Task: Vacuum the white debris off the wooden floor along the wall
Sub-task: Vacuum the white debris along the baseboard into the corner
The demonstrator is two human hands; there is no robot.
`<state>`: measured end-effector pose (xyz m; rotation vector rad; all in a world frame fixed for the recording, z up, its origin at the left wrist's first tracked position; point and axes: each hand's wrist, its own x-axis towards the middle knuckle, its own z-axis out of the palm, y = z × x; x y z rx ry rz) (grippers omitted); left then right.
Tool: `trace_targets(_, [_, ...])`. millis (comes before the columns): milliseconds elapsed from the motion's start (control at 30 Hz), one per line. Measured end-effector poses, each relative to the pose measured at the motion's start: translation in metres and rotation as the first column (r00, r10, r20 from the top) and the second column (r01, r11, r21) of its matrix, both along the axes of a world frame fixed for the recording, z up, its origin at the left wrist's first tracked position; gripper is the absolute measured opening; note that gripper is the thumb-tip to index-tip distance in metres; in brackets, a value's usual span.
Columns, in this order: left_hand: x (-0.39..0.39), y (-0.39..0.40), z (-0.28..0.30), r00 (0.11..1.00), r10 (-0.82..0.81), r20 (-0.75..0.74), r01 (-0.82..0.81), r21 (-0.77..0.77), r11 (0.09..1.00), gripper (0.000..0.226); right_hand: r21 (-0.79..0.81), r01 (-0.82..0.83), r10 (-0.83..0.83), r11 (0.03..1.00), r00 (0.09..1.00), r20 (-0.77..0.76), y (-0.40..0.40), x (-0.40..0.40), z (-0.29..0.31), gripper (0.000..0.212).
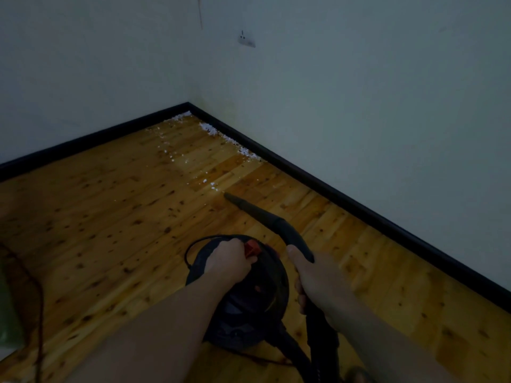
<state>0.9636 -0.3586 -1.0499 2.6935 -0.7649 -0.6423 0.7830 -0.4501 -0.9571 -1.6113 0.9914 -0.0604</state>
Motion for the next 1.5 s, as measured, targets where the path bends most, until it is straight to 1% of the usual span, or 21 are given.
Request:
trace_targets(100, [0.006,0.003,0.000,0.999,0.042,-0.017,-0.042,-0.019,0.999,0.025,0.023,0.000,-0.001,1.000,1.000,0.020,-0.001,0.008,0.000,0.044])
trace_targets(433, [0.026,0.016,-0.002,0.990,0.140,-0.026,-0.142,-0.049,0.989,0.029,0.061,-0.017,0.015,0.998,0.999,0.029,-0.002,0.046,-0.005,0.039])
trace_targets(800, [0.044,0.027,0.000,0.976,0.214,-0.040,-0.217,-0.067,0.974,0.030,0.016,-0.089,0.088,0.996,0.995,0.039,-0.001,0.081,-0.017,0.044])
trace_targets(967, [0.048,0.032,0.004,0.967,0.253,-0.031,-0.255,-0.068,0.965,0.031,0.001,-0.107,0.106,0.994,0.994,0.040,0.001,0.099,-0.023,0.041])
trace_targets(1100, [0.053,0.035,0.004,0.956,0.292,-0.037,-0.295,-0.084,0.952,0.030,-0.008,-0.143,0.143,0.990,0.989,0.038,0.003,0.111,-0.028,0.044])
trace_targets(1167, [0.055,0.035,0.005,0.952,0.303,-0.038,-0.305,-0.087,0.948,0.029,-0.034,-0.166,0.167,0.986,0.986,0.032,0.003,0.116,-0.029,0.045])
trace_targets(1367, [0.065,0.028,0.007,0.939,0.341,-0.043,-0.344,-0.077,0.936,0.029,-0.192,-0.217,0.217,0.957,0.976,-0.021,0.004,0.132,-0.037,0.051])
trace_targets(1500, [0.075,0.019,0.006,0.933,0.355,-0.054,-0.358,-0.075,0.931,0.030,-0.229,-0.208,0.209,0.951,0.978,-0.021,-0.004,0.142,-0.042,0.053])
